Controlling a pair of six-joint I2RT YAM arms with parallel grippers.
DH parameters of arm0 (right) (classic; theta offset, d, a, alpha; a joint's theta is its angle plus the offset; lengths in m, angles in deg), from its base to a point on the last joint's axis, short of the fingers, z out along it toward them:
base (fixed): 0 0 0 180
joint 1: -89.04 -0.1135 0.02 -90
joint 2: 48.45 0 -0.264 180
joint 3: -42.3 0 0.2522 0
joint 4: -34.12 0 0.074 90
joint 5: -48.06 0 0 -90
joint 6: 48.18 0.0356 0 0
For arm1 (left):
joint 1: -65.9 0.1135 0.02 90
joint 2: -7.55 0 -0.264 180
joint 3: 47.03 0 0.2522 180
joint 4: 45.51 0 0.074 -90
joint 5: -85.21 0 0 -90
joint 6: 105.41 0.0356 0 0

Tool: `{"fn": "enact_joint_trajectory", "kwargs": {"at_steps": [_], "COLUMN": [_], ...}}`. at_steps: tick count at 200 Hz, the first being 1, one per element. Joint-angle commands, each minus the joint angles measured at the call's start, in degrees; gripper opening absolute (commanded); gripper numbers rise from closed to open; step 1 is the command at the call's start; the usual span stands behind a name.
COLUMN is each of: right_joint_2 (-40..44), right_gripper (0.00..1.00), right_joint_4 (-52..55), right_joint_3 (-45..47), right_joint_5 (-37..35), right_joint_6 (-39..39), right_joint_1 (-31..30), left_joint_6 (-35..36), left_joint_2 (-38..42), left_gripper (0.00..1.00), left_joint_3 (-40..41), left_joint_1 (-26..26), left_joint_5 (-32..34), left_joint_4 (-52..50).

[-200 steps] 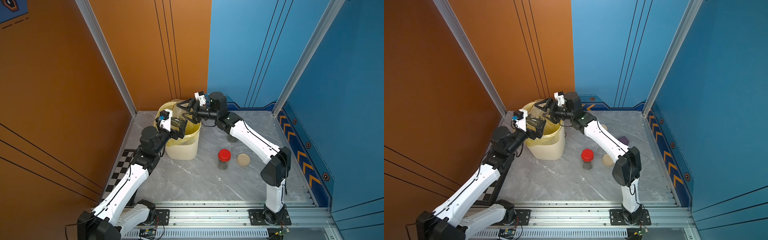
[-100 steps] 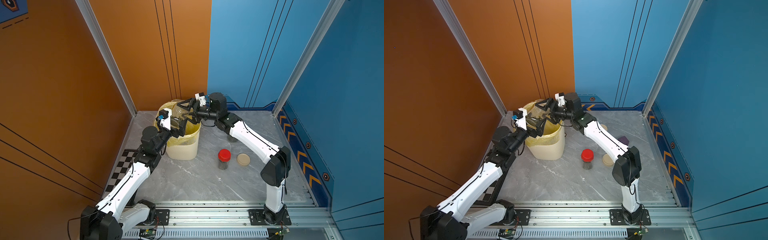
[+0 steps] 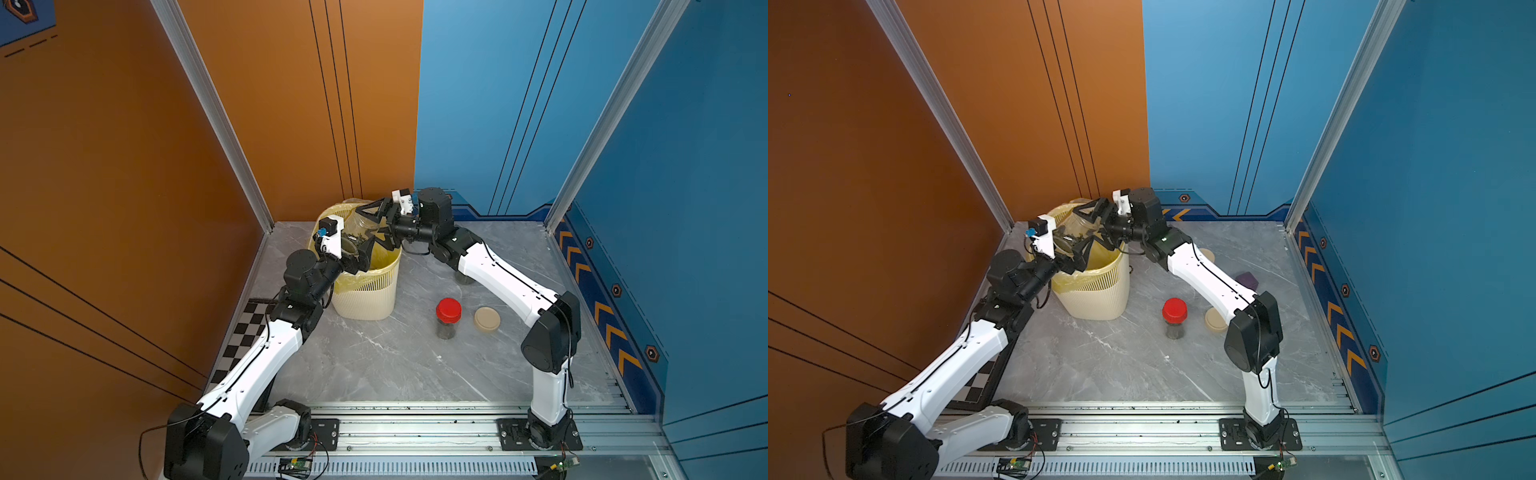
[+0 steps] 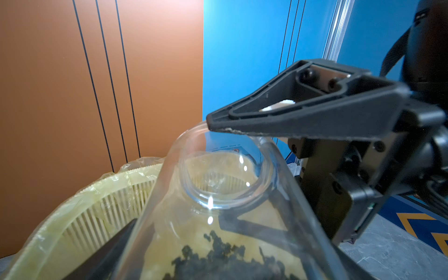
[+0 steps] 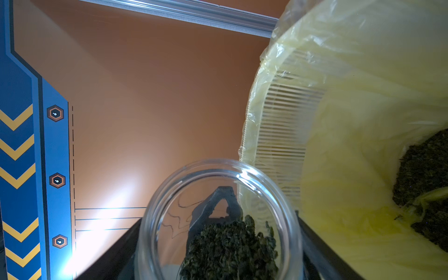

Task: Empty moldy tea leaves from jars
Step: Pour the moldy tea leaves from the jar into the trash bin.

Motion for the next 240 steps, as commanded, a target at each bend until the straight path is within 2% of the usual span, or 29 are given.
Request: {"fn": "enact_joint_trajectory", "kwargs": {"at_steps": [1,240], "right_joint_2": [1.7,0.0], "right_gripper": [0.56,0.55], "right_joint_4": [-5.9,-8.9], "right_joint_3": [0.8,1.6], "right_joint_5": [-0.5,1.9], "right_joint_6": [2.9,5.7], "right_joint_1": [0.4,0.6], "left_joint_6": [-2.1,-6.6], "left_joint_2": [-0.6,-4.3], "left_gripper": [0.98,0.98], "left_joint_3": [-2.1,-5.2], "left_joint_1": [1.8,5.0], "left_joint_5": [-1.0,-16.1], "left_joint_4": [1.7,-1.7]}}
